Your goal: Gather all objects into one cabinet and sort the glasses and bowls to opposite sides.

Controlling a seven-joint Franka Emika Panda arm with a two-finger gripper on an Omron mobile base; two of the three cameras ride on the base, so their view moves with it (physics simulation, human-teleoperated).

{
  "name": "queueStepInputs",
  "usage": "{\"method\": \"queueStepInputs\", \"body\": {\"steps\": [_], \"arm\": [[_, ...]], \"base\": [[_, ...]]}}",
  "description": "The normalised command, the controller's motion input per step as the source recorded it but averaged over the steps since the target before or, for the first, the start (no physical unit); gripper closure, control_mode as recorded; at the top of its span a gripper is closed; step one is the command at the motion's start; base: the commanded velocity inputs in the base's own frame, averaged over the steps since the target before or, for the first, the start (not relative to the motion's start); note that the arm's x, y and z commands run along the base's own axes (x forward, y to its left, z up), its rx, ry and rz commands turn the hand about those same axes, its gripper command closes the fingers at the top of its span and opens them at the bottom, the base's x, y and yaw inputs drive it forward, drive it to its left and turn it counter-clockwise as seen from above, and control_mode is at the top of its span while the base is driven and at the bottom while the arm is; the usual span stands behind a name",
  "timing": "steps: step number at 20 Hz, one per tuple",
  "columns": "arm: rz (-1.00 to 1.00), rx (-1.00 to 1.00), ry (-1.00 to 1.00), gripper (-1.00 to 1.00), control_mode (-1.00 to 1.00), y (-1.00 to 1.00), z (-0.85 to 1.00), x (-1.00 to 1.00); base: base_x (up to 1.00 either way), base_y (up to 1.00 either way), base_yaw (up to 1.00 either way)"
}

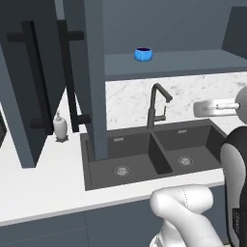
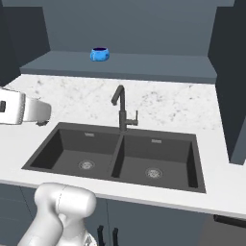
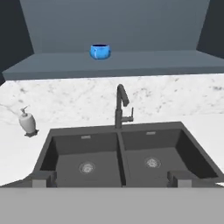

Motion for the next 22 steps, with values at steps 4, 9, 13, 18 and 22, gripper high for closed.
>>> {"method": "queueStepInputs", "body": {"steps": [4,9,13,18,22], "arm": [[-0.02,0.00,-0.24,-1.00,-1.00,0.02,0.39,-0.02],[0.00,0.00,-0.09,-1.00,-1.00,0.12,0.28,0.19],[0.00,0.00,0.00,-1.00,-1.00,0.22,0.09,0.56],[0.00,0.00,0.00,-1.00,-1.00,0.06,0.05,0.52],[0.00,0.00,0.00,-1.00,-1.00,0.00,0.00,0.36]], "base": [[0.00,0.00,0.00],[0.00,0.00,0.00],[0.00,0.00,0.00],[0.00,0.00,0.00],[0.00,0.00,0.00]]}}
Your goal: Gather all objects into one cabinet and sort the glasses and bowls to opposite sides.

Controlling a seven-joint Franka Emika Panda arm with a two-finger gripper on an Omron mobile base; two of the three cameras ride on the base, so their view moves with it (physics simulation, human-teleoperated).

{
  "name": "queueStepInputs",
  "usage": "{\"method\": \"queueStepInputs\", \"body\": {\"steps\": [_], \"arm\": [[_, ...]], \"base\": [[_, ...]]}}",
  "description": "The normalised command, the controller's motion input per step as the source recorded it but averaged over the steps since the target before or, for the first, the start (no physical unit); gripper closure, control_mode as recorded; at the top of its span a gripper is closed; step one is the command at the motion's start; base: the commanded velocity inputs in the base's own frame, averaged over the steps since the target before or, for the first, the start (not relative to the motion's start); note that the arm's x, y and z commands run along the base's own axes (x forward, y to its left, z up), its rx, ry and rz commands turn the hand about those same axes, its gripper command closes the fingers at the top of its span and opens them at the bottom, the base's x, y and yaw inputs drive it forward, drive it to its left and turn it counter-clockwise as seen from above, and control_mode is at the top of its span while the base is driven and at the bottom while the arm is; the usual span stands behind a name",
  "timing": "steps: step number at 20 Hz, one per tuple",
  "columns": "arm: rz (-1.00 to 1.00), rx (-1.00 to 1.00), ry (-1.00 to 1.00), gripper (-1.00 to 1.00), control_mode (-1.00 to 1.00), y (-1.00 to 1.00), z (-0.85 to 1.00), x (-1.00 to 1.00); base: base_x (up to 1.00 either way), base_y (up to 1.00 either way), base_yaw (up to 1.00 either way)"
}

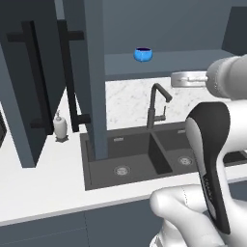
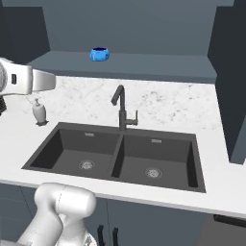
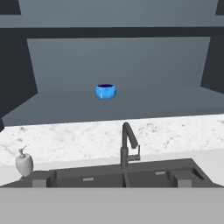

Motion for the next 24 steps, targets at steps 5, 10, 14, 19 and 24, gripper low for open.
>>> {"method": "queueStepInputs", "body": {"steps": [5,10,14,19,24], "arm": [[0.00,0.00,0.00,-1.00,-1.00,0.00,0.00,0.45],[0.00,0.00,0.00,-1.00,-1.00,0.00,0.00,0.47],[0.00,0.00,0.00,-1.00,-1.00,0.00,0.00,0.53],[0.00,0.00,0.00,-1.00,-1.00,0.01,0.00,0.50],[0.00,0.00,0.00,-1.00,-1.00,0.08,-0.02,0.35]], "base": [[0.00,0.00,0.00],[0.00,0.00,0.00],[0.00,0.00,0.00],[0.00,0.00,0.00],[0.00,0.00,0.00]]}}
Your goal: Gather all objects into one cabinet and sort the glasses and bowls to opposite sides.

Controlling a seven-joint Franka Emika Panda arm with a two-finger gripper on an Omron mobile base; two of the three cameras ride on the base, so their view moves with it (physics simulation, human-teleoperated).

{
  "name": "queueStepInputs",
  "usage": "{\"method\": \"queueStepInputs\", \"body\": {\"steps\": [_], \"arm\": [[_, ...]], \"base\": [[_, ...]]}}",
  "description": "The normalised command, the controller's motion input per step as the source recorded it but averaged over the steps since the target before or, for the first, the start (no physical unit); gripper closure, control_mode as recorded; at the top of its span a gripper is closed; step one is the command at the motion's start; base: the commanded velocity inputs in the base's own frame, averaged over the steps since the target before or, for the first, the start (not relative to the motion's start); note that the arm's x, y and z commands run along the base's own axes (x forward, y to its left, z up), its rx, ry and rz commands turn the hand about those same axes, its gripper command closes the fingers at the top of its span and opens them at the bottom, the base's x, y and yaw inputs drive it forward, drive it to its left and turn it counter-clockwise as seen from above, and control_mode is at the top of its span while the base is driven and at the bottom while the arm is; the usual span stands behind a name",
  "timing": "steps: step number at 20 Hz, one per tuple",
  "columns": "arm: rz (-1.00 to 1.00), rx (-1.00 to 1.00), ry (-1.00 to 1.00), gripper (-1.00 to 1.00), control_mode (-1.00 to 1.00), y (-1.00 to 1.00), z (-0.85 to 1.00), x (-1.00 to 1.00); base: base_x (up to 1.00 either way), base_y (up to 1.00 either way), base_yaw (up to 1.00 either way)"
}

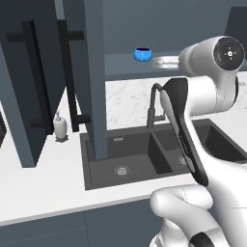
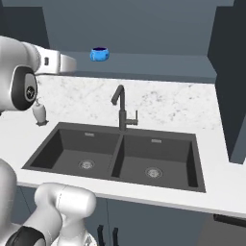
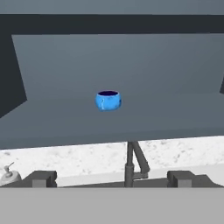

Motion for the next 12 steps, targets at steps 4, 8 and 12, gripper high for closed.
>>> {"method": "queueStepInputs", "body": {"steps": [4,8,12], "arm": [[0.00,0.00,0.00,-1.00,-1.00,0.13,-0.01,0.26],[0.00,0.00,0.00,-1.00,-1.00,0.01,0.00,0.14],[0.00,0.00,0.00,-1.00,-1.00,0.17,-0.02,0.32]], "base": [[0.00,0.00,0.00],[0.00,0.00,0.00],[0.00,0.00,0.00]]}}
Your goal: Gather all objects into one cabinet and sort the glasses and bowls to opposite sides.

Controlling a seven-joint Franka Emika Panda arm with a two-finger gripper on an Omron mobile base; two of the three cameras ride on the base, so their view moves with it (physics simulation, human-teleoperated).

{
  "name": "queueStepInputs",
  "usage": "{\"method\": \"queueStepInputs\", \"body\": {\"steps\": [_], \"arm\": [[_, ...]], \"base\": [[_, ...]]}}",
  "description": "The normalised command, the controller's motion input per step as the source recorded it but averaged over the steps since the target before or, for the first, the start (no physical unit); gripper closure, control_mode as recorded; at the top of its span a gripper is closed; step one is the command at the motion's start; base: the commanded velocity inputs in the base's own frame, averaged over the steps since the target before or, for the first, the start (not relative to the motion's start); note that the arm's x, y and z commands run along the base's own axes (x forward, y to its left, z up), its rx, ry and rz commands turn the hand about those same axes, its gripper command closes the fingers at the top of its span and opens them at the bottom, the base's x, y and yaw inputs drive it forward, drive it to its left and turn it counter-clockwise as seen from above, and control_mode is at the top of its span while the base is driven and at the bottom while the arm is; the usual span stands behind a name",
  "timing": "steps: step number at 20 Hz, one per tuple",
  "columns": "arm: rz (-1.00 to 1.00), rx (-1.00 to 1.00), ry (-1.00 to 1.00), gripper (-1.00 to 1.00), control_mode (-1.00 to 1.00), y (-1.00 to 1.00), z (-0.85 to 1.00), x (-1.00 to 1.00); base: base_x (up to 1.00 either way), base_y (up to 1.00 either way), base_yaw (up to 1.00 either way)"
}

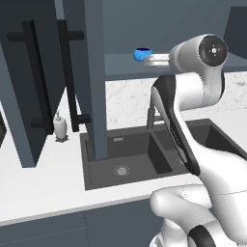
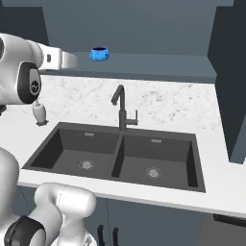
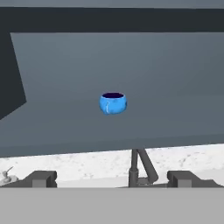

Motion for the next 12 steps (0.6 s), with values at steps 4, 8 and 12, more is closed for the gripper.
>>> {"method": "queueStepInputs", "body": {"steps": [4,8,12], "arm": [[-0.01,0.00,0.00,-1.00,-1.00,0.37,0.00,0.56],[-0.03,0.00,0.00,-1.00,-1.00,0.35,0.00,0.71],[-0.04,0.00,0.00,-1.00,-1.00,0.15,-0.03,0.65]], "base": [[0.00,0.00,0.00],[0.00,0.00,0.00],[0.00,0.00,0.00]]}}
